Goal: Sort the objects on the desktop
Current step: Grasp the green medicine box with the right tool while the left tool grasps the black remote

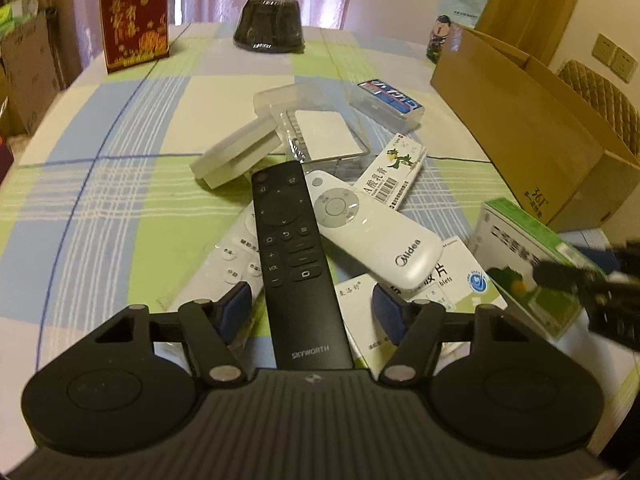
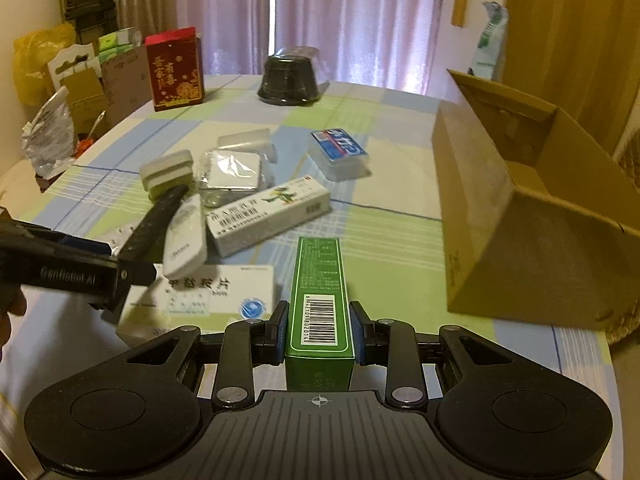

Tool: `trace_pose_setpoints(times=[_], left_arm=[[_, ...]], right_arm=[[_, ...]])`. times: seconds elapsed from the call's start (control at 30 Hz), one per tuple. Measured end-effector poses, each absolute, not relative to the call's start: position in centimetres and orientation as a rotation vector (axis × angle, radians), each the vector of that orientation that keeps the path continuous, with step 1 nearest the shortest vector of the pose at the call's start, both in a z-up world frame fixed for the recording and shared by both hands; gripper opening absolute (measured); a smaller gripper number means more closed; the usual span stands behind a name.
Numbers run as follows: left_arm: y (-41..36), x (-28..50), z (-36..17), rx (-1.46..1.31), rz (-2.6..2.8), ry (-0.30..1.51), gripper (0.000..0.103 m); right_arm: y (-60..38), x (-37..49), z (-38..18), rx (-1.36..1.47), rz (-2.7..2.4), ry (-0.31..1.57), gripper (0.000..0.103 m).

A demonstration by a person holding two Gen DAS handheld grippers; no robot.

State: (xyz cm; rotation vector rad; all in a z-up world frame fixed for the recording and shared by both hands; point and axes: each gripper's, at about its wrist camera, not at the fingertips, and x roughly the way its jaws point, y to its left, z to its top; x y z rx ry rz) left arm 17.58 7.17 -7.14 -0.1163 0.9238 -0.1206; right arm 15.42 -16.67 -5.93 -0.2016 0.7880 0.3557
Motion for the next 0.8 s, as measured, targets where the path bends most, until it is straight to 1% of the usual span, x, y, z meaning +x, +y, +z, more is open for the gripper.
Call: trace_pose_setpoints(times=[0.17, 0.33, 0.47, 0.57, 0.63, 0.67, 0.73, 0.77, 0.8], left_arm=[[7.3, 18.4, -7.2, -0.16, -0.105, 0.945, 0.059], [7.4, 17.3, -7.2, -0.19, -0.094, 0.991, 0.059], [7.9, 16.8, -7.5, -0.232, -0.097, 1.005, 0.06], [8.3, 17.0, -7.7, -0.256, -0.077, 0.998, 0.063], [8.6, 17.1, -7.7, -0.284, -0.076, 1.002, 0.062], [8.8, 17.2, -7.8, -0.297, -0.076, 1.002, 0.06], [9.1, 17.2, -7.7, -0.318, -0.083, 0.998, 0.05], [9.2, 17.1, -7.7, -0.325, -0.085, 0.995, 0.038], [9.3, 17.0, -7.5, -0.323, -0.084, 0.99, 0.035]], right_arm=[[-17.6, 14.8, -6.3, -0.203, 0.331, 0.792, 0.029], [-18.5, 14.0, -6.9, -0.219, 0.312, 0.811, 0.03], [-18.7, 13.5, -7.7, -0.25, 0.302, 0.82, 0.03], [-18.9, 13.1, -8.3, -0.274, 0.294, 0.827, 0.03], [-19.0, 13.0, -8.5, -0.279, 0.291, 0.831, 0.03], [-19.0, 13.1, -8.5, -0.273, 0.29, 0.834, 0.03], [-19.2, 13.2, -8.6, -0.259, 0.288, 0.84, 0.03], [-19.3, 13.3, -8.6, -0.251, 0.288, 0.843, 0.03], [-19.4, 13.2, -8.6, -0.244, 0.287, 0.846, 0.03]])
